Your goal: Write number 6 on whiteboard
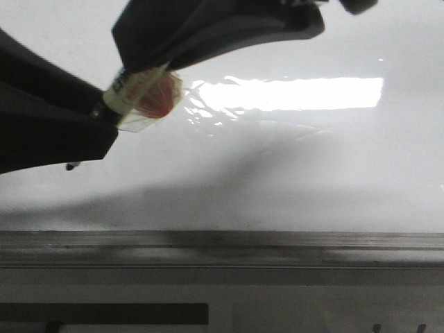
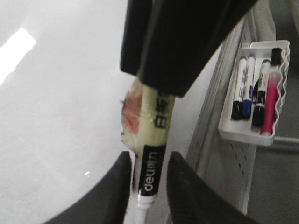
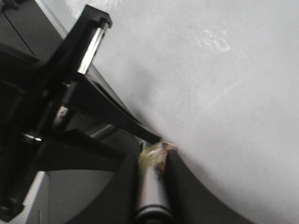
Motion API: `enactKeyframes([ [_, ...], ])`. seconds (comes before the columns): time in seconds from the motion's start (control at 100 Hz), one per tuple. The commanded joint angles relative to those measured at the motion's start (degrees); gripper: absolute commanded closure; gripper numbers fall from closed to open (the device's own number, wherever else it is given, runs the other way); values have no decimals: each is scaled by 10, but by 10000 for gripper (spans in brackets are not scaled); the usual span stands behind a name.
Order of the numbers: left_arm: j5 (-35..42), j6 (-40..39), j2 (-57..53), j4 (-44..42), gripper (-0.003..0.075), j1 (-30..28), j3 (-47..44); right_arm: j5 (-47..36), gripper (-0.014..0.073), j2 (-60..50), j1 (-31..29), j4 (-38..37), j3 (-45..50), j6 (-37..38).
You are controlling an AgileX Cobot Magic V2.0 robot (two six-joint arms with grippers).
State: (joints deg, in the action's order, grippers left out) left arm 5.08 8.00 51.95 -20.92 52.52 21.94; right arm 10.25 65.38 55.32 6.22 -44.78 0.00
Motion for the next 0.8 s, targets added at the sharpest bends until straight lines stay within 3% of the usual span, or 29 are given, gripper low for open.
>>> enactKeyframes([
  [0.0, 58, -9, -11, 22, 307, -2, 19, -34, 659, -9, -4, -15, -19, -6],
  [0.07, 52, -9, -23, 43, 233, -16, 19, -25, 659, -9, -6, -10, -20, -6],
  [0.21, 29, -9, -64, 73, 261, -59, 19, 23, 659, -10, -30, 13, -38, -6],
  [0.51, 13, -9, -151, 89, 271, -168, 19, 38, 659, -11, -75, 14, -86, -6],
  [0.79, 7, -9, -158, 99, 272, -178, 19, 31, 659, -11, -135, 14, -127, -6],
])
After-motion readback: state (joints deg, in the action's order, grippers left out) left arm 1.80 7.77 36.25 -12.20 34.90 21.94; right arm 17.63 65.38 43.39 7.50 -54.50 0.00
